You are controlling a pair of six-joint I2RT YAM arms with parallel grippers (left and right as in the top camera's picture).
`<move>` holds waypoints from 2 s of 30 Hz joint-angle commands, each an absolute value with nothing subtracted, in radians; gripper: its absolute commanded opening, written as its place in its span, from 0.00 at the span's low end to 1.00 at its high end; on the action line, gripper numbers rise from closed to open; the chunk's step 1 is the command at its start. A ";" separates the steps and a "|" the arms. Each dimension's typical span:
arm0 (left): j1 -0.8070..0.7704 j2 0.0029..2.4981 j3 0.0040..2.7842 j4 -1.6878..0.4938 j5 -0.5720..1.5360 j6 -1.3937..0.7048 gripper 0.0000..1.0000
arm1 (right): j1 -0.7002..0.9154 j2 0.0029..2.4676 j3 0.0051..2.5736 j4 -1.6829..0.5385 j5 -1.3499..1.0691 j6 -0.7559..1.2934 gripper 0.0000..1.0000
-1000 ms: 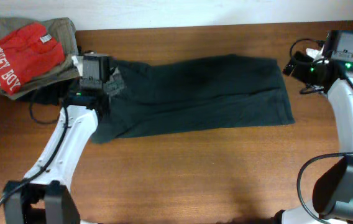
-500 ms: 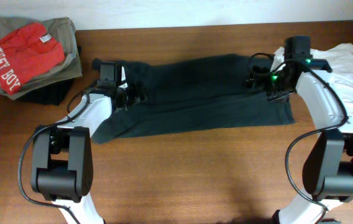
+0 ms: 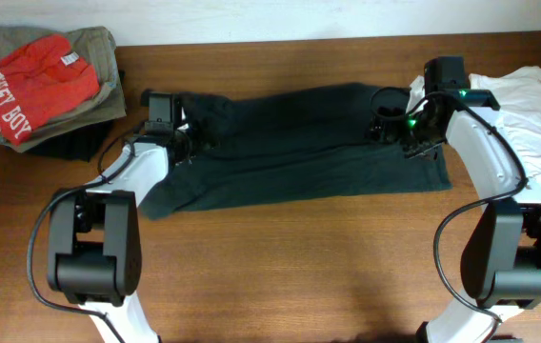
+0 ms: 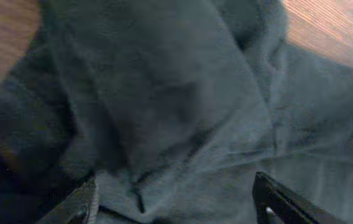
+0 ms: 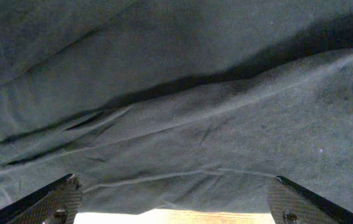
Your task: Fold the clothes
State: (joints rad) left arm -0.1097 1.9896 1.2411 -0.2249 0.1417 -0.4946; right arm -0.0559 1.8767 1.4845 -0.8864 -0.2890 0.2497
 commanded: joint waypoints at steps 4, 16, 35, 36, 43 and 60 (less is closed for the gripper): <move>-0.087 2.038 1.261 -0.215 0.134 -0.531 0.60 | -0.046 1.877 1.479 -0.902 -0.276 0.239 1.00; -0.087 2.043 1.261 -0.212 0.125 -0.531 0.01 | -0.046 1.877 1.479 -0.907 -0.222 0.239 1.00; -0.087 2.043 1.261 -0.210 0.130 -0.531 0.01 | -0.165 2.207 1.715 -0.490 -0.063 0.103 0.96; -0.087 2.043 1.261 -0.209 0.130 -0.531 0.01 | -0.171 2.238 1.742 -0.487 -0.067 0.090 0.96; -0.092 2.043 1.260 -0.194 0.130 -0.531 0.01 | -0.176 2.322 1.762 -0.366 -0.100 0.098 0.81; -0.091 2.047 1.260 -0.187 0.130 -0.530 0.01 | -0.179 2.370 1.780 -0.289 -0.058 0.169 0.56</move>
